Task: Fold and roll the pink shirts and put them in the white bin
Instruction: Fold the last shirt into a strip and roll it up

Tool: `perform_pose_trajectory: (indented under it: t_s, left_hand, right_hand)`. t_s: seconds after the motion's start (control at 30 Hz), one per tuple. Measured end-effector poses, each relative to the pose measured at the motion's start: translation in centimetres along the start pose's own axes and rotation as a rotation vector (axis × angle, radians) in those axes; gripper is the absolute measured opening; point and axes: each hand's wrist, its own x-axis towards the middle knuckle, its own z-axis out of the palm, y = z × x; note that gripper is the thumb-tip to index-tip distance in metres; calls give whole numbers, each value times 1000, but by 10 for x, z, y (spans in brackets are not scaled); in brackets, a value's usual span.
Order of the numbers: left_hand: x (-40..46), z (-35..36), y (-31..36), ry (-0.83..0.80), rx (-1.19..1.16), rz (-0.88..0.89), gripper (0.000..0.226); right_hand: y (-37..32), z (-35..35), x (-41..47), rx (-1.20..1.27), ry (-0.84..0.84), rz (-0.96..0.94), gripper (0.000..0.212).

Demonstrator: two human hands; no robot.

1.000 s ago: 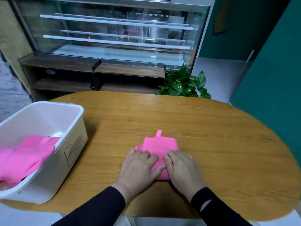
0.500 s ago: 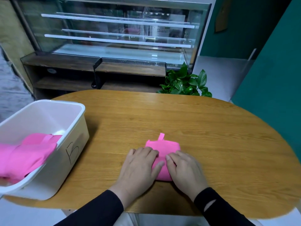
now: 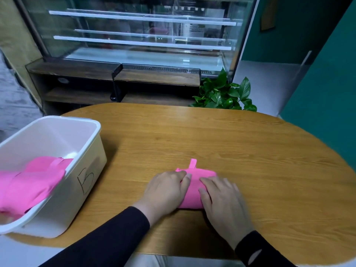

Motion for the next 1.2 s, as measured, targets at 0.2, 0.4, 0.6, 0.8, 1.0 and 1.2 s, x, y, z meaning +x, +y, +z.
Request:
perform_pose_trajectory:
  t_s: [0.2,0.4,0.6,0.8,1.0,1.2]
  left_hand:
    - [-16,6,-6,189,127,150,33]
    - [-16,17,-15,153,100,115,36]
    - [8,6,-14,15,-11,21,32]
    - [26,5,-15,-116,-118,-70,34]
    - [15,0,-26,-137,-740,-181,38]
    - [-10,5,-15,-164,-925,-129,43]
  right_hand:
    - [3,1,31,19,24,56,45]
    - [9,-1,38,7,-246,80,50]
    - [-7,-8,45,-113,-72,-30,30]
    - [0,-4,30,-157,-222,-169,91]
    - [1,-14,52,-116,-300,-114,77]
    - [27,-32,47,797,-389,387,68]
